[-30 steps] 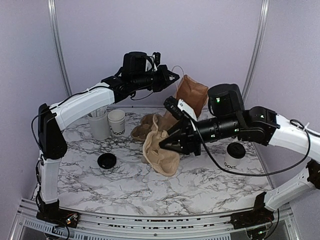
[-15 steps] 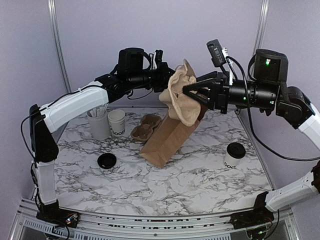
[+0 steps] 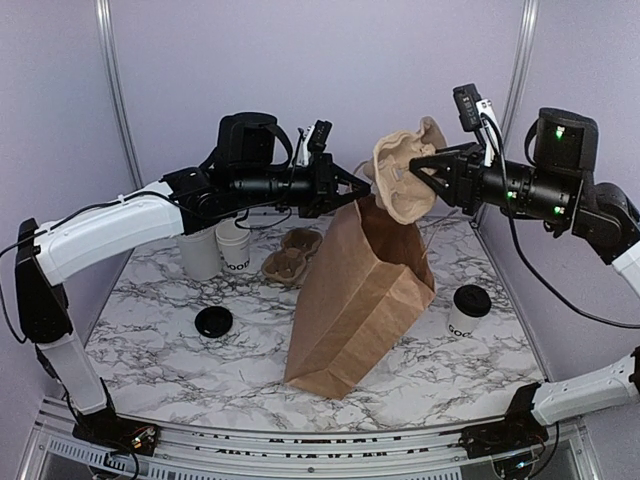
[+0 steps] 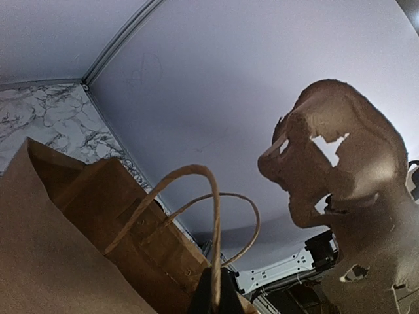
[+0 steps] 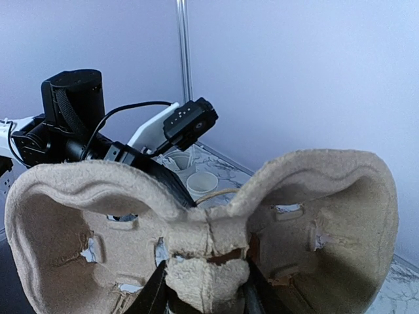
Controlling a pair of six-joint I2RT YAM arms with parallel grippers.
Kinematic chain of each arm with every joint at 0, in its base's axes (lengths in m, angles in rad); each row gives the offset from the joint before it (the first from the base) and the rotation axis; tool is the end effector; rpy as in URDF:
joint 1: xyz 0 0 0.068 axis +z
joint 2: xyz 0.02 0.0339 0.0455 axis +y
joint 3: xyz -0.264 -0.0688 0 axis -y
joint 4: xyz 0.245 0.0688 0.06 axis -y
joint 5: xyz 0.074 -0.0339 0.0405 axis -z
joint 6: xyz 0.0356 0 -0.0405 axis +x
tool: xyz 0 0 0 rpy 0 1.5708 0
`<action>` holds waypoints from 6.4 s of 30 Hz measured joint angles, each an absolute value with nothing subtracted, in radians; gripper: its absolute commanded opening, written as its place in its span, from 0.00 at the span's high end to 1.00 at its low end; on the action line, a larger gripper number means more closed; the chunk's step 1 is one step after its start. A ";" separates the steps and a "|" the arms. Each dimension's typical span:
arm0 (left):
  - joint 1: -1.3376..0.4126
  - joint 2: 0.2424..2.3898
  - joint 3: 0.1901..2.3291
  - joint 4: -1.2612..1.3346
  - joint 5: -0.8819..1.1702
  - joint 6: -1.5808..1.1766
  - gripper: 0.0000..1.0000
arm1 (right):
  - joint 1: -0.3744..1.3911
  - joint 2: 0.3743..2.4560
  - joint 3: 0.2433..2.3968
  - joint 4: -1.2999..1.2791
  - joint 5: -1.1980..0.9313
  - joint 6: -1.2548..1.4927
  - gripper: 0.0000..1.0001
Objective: Pack the takeout coffee
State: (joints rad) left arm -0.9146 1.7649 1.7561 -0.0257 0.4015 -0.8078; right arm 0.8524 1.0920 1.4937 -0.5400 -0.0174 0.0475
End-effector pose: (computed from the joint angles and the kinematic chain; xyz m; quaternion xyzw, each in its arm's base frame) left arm 0.2471 -0.3438 0.4267 0.1760 0.6964 -0.6099 0.3348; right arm 0.1371 0.1577 0.4837 -0.3007 0.6917 0.2914 0.5883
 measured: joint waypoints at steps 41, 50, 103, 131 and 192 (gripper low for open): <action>-0.870 1.544 1.610 -0.239 0.591 -0.366 1.00 | 0.783 1.081 1.394 -0.511 -0.211 0.016 0.68; -0.872 1.504 1.479 -0.189 0.577 -0.413 1.00 | 0.782 1.119 1.296 -0.434 -0.367 0.093 0.69; -0.775 1.416 1.235 0.157 0.408 -1.035 1.00 | 0.781 1.528 1.590 -0.729 -0.434 0.088 0.73; -0.586 1.385 1.232 -0.061 0.577 -0.799 1.00 | 0.934 1.820 1.979 -0.982 -0.210 -0.072 0.77; -0.575 1.404 1.279 -0.104 0.622 -0.717 1.00 | 0.941 1.843 2.014 -1.129 -0.023 0.033 0.73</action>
